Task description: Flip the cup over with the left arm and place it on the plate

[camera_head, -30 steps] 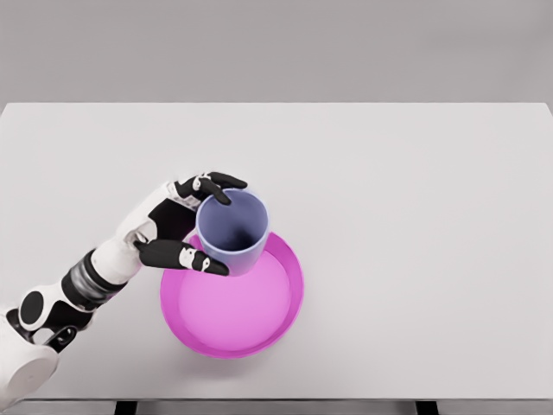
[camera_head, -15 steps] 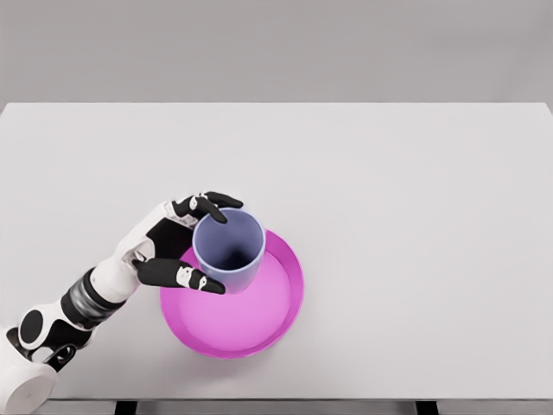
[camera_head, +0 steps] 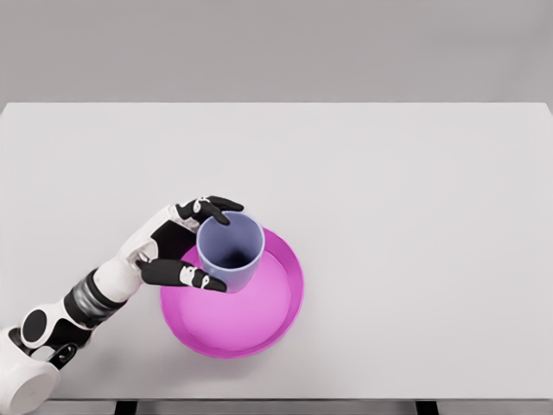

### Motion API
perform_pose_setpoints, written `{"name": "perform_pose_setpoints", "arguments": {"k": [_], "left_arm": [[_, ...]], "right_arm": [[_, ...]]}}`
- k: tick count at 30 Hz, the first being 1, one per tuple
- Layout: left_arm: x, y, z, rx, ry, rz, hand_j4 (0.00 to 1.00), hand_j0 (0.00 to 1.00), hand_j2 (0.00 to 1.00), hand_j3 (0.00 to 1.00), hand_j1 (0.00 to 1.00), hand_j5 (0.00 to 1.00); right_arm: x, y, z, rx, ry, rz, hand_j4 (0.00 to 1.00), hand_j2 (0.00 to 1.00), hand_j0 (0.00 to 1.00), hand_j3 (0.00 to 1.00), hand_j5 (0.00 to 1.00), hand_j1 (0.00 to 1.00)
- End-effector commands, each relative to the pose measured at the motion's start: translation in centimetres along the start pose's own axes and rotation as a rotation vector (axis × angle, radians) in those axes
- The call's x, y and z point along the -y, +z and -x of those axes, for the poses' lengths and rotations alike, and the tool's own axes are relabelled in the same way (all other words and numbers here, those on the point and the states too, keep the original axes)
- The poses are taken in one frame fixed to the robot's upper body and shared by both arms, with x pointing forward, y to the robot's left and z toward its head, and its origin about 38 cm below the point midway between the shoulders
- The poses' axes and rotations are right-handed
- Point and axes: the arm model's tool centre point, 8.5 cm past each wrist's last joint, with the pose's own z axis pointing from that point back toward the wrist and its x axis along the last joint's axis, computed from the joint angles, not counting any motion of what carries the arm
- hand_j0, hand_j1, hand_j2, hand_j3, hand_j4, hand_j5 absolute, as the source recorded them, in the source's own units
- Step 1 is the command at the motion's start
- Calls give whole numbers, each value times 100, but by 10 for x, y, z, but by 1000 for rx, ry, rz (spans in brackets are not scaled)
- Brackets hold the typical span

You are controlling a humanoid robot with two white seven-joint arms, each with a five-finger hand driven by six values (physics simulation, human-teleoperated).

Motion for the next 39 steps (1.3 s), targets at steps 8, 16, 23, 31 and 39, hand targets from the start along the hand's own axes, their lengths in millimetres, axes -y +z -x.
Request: {"name": "perform_pose_setpoints", "arguments": {"k": [8,16,23,31,39], "left_arm": [[-1,4,10,-24,-1,-14,58,58,58,58,58,58],[0,10,15,-40,10,-27,63,63,63,63,63,63],[1,10,14,-38,11,-23,87,87,87,87,87,87],[2,10,14,-37,12,-23,98,98,98,98,98,98],[3,14,13,-42,12,-25,100,100,100,100,100,100]], "right_arm": [[0,0,0,0,0,0,100,100,100,100,100,100],[0,0,1,-2,0,0,100,100,100,100,100,100],[0,0,0,0,0,0,100,100,100,100,100,100],[0,0,0,0,0,0,100,100,100,100,100,100],[0,0,0,0,0,0,100,100,100,100,100,100]]}}
